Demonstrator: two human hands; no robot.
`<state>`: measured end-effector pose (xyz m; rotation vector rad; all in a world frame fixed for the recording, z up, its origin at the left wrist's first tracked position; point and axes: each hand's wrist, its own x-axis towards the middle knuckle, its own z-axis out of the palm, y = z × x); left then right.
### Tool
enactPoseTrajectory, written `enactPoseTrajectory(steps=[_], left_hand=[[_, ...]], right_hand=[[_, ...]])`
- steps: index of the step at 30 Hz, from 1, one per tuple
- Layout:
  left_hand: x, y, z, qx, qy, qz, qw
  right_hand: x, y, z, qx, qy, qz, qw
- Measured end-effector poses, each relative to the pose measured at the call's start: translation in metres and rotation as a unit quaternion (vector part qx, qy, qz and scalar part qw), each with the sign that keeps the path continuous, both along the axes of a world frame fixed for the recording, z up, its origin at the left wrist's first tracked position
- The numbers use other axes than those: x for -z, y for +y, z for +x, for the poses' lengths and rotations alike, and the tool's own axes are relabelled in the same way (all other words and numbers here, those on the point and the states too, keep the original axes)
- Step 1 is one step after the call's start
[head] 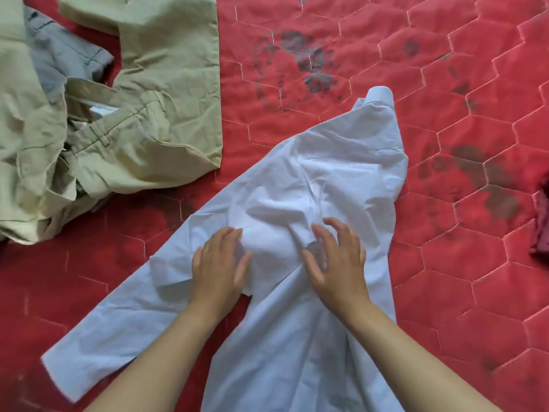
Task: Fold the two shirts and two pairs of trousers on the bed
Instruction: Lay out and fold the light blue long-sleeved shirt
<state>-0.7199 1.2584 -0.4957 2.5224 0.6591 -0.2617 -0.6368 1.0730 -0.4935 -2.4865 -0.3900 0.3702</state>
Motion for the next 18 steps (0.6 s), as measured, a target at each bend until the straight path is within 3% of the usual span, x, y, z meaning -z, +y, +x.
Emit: enactPoseTrajectory(steps=[8,11,18], left_hand=[[-0.004,0.048,-0.096,-0.161,0.033,0.059,0.985],[0.007,0.078,-0.113,-0.186,0.01,0.06,0.981],[0.027,0.112,-0.089,-0.049,-0.002,0.061,0.997]], right_hand=[[-0.011,0.08,-0.057,-0.162,-0.037,-0.055,0.985],[0.002,0.114,-0.082,-0.17,-0.011,-0.055,0.984],[0.041,0.146,-0.111,-0.146,0.05,-0.073,0.985]])
